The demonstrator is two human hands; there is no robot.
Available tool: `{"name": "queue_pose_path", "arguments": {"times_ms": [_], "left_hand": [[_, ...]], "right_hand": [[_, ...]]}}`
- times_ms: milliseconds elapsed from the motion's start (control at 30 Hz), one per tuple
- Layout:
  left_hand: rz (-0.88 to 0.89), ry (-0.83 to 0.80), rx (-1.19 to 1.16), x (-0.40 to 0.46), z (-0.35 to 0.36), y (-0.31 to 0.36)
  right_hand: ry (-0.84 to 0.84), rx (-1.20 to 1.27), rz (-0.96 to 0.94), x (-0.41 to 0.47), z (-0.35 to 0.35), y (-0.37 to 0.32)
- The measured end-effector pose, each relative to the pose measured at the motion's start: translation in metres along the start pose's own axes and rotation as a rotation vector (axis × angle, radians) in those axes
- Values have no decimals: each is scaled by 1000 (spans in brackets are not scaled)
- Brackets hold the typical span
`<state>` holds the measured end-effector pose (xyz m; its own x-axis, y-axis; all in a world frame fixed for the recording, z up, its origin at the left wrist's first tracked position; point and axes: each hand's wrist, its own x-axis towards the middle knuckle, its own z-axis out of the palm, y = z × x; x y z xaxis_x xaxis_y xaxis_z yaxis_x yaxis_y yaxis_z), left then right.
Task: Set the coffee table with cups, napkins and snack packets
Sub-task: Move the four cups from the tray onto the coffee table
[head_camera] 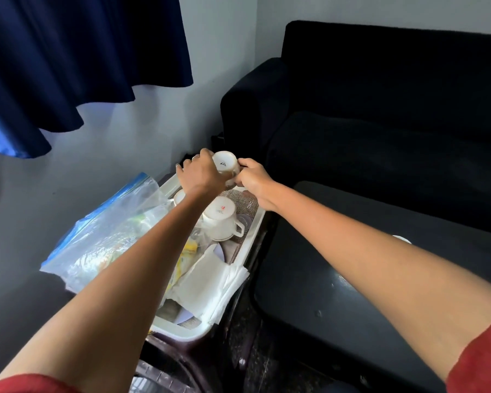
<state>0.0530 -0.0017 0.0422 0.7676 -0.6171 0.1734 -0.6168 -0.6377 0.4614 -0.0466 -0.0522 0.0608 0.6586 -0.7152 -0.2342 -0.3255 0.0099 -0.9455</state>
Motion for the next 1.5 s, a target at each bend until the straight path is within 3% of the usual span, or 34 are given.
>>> {"name": "queue_pose_path", "arguments": {"times_ms": [400,700,1000,1167,1500], "left_hand": [[47,-15,-135,-82,-25,66],[-63,-208,-399,-161,-16,117],[-276,-499,-914,-213,12,167],[-340,-688,-962,-239,25,184],[-433,-906,-876,-268,43,209]], "right_hand": [[125,44,-22,-87,-61,3],[208,42,-55,-155,-126,39],[350,49,-74,-207,-195,72],[389,60,-73,-225,-224,89],[182,110,4,-256,-262,113]]}}
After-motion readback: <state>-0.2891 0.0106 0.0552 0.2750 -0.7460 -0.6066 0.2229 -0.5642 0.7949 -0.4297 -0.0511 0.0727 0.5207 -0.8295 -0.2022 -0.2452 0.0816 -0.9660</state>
